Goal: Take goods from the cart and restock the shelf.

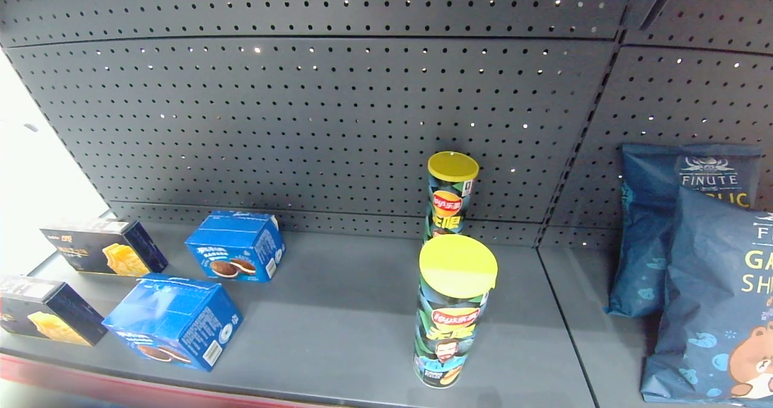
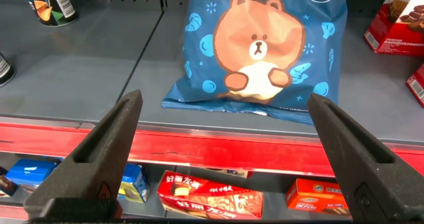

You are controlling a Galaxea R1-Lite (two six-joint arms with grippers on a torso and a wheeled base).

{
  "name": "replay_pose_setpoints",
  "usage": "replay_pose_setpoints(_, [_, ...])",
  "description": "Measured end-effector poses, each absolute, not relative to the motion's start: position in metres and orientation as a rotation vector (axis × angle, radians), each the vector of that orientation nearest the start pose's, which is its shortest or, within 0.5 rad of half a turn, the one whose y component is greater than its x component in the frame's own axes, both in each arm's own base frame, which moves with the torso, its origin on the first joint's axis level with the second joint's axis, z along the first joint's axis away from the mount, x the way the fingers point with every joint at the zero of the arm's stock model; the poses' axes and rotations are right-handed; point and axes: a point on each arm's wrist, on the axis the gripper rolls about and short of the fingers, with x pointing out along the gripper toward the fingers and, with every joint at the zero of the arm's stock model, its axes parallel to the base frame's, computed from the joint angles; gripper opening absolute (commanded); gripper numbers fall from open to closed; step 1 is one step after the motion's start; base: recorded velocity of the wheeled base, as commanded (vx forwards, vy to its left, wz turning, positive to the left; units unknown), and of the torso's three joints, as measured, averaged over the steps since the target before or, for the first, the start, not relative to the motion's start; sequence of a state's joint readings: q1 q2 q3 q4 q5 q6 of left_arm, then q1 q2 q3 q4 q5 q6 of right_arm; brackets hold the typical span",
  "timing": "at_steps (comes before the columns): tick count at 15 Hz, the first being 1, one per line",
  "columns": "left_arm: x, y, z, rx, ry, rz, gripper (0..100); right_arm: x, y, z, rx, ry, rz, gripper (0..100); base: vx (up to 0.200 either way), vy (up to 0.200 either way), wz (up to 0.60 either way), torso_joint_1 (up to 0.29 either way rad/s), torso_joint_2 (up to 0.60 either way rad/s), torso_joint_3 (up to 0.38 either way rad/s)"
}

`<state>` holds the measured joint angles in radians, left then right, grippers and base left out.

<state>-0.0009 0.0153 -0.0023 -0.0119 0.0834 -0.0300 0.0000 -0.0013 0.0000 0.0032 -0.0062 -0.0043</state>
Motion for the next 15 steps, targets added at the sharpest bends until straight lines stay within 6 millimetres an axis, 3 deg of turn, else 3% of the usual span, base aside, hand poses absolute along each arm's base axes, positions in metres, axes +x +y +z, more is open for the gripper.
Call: replay_pose_setpoints(15, [-0.0225,0.0010,0.0758,-0.013,0.002,0.041,100,-0.0229,-0.0001,0.0751,-0.004,0.002,-0.006,100,0.000,0.000,0.00,0.000,0.00,0.000])
